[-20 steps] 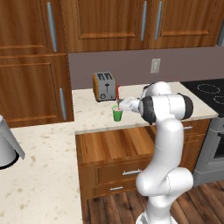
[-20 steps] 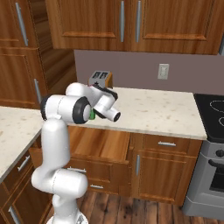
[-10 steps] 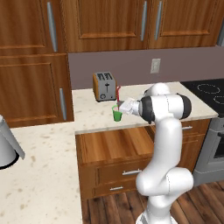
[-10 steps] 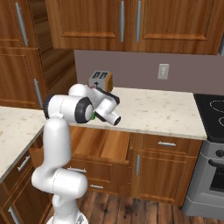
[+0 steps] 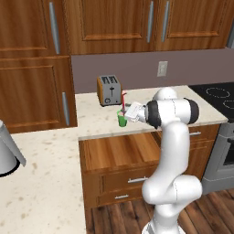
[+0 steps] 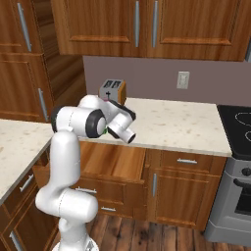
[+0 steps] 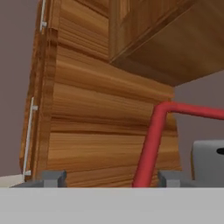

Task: Pick up the straw from the left drawer and put it inside the smoothie cup.

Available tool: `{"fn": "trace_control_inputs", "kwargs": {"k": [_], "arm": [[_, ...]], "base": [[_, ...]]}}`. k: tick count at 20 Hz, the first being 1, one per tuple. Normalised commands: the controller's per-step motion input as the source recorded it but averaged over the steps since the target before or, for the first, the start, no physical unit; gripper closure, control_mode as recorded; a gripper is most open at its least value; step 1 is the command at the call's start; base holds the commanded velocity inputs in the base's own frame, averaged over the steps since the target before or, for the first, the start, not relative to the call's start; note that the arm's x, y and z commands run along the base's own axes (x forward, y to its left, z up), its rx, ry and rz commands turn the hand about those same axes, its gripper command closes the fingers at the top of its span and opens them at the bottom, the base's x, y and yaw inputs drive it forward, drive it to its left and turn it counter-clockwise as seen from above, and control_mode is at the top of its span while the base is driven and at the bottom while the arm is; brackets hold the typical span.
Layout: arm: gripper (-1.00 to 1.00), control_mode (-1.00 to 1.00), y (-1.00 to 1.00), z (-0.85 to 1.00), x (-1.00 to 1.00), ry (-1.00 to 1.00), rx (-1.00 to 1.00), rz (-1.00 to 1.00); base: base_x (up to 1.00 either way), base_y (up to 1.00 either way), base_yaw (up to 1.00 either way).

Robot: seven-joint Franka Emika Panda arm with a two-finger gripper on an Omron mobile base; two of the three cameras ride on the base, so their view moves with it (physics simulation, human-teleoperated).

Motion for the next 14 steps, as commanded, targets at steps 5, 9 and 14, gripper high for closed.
{"fn": "trace_control_inputs", "kwargs": {"k": [5,9,14], "arm": [[-1.0,-1.0,0.0,0.0,-0.07,-0.12,0.0,0.0],[-1.0,-1.0,0.0,0.01,-0.19,-0.1,-0.01,0.0],[-1.0,-1.0,0.0,0.12,-0.31,-0.03,-0.04,0.0]], "base": [[0.0,0.0,0.0],[0.0,0.0,0.0],[0.0,0.0,0.0]]}}
